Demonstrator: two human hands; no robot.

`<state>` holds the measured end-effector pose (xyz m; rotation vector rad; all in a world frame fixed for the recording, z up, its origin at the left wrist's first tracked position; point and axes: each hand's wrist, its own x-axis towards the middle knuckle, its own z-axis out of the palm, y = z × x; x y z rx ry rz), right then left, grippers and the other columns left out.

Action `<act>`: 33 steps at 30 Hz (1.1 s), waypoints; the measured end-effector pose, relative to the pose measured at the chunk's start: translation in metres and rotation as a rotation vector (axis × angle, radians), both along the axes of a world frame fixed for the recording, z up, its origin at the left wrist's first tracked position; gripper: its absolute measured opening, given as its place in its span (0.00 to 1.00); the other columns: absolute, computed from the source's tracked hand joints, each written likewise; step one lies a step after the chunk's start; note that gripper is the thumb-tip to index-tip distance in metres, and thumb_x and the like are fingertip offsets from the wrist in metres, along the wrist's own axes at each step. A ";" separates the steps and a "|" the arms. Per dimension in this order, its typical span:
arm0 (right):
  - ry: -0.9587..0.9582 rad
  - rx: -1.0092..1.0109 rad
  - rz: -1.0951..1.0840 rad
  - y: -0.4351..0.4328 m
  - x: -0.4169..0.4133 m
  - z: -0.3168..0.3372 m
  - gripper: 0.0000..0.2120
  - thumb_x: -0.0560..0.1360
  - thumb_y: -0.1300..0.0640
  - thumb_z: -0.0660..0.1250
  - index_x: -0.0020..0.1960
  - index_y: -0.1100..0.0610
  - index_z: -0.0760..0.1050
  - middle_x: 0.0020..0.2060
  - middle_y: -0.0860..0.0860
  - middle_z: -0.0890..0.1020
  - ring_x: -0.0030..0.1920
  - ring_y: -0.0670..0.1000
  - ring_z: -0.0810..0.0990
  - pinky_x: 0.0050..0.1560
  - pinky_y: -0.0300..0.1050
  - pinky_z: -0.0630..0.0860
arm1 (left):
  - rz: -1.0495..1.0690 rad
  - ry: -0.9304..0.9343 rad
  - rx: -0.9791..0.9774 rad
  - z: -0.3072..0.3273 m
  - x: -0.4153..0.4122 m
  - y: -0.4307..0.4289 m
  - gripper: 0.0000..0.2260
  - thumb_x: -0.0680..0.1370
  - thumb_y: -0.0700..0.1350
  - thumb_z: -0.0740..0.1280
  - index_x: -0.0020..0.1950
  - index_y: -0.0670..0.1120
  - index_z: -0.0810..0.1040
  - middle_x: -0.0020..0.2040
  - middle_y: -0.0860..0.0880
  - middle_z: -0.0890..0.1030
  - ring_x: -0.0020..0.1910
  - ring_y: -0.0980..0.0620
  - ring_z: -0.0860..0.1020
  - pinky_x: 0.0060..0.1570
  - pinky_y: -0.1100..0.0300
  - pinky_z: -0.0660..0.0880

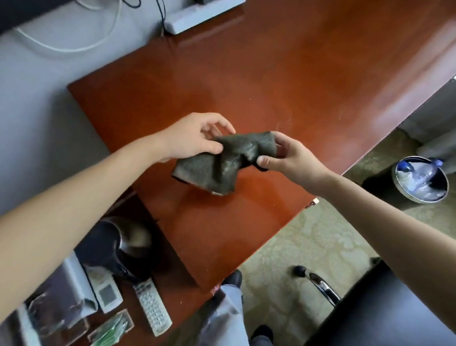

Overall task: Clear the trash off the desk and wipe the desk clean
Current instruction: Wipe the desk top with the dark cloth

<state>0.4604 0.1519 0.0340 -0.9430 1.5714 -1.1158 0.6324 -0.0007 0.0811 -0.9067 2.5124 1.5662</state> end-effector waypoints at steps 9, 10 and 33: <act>0.888 0.117 -0.218 -0.023 -0.073 -0.047 0.21 0.75 0.55 0.61 0.68 0.55 0.69 0.67 0.54 0.71 0.69 0.58 0.61 0.69 0.47 0.57 | 0.606 -0.029 -0.687 -0.040 0.052 -0.132 0.16 0.70 0.41 0.69 0.57 0.48 0.81 0.46 0.45 0.75 0.43 0.45 0.77 0.51 0.58 0.73; 0.918 0.150 -0.241 -0.022 -0.082 -0.053 0.22 0.76 0.57 0.61 0.69 0.54 0.68 0.69 0.54 0.69 0.70 0.58 0.59 0.70 0.49 0.56 | 0.610 -0.038 -0.679 -0.051 0.052 -0.139 0.17 0.71 0.41 0.69 0.59 0.47 0.80 0.47 0.45 0.73 0.44 0.46 0.76 0.53 0.58 0.73; 1.159 0.295 -0.267 0.031 -0.126 -0.089 0.27 0.75 0.47 0.48 0.69 0.56 0.68 0.70 0.57 0.67 0.67 0.61 0.64 0.69 0.56 0.59 | -0.272 -0.127 -0.629 -0.116 -0.156 -0.096 0.31 0.80 0.51 0.58 0.77 0.50 0.44 0.78 0.49 0.45 0.76 0.50 0.44 0.72 0.53 0.45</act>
